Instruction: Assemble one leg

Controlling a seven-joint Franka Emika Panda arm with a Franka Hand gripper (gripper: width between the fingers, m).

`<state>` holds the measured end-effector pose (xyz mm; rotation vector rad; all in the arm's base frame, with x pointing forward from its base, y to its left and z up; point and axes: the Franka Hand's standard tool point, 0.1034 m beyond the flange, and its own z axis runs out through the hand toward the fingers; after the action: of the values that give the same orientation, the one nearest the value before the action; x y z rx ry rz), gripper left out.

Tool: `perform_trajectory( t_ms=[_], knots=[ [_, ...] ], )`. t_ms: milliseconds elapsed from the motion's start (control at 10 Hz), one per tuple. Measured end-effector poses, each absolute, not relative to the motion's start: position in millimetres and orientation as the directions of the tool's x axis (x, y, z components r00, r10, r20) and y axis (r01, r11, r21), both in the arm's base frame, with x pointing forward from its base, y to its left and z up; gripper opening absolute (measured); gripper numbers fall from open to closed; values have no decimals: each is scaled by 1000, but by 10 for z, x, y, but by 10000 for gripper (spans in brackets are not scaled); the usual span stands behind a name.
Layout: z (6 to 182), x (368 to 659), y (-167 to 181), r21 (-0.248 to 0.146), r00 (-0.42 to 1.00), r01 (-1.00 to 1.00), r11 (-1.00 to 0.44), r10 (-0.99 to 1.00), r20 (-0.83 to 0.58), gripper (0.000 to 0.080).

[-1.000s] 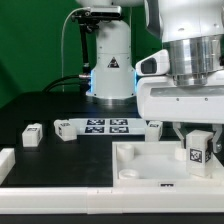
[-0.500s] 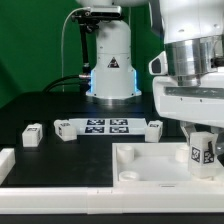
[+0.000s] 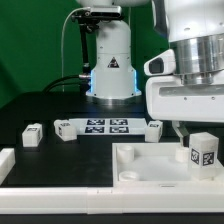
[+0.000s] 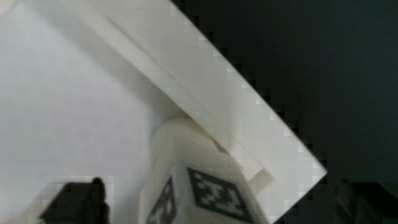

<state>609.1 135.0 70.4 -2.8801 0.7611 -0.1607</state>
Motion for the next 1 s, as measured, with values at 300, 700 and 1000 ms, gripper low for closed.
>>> perform_trajectory(
  t_ms=[300,700,1000],
  knots=[
    [733,6132,1299,-121,991,-62,-991,-75,111,649],
    [729,6136,1194,-28,909,404,-914,398,125,649],
    [728,6136,1187,-22,897,429,-903,423,125,538]
  ],
)
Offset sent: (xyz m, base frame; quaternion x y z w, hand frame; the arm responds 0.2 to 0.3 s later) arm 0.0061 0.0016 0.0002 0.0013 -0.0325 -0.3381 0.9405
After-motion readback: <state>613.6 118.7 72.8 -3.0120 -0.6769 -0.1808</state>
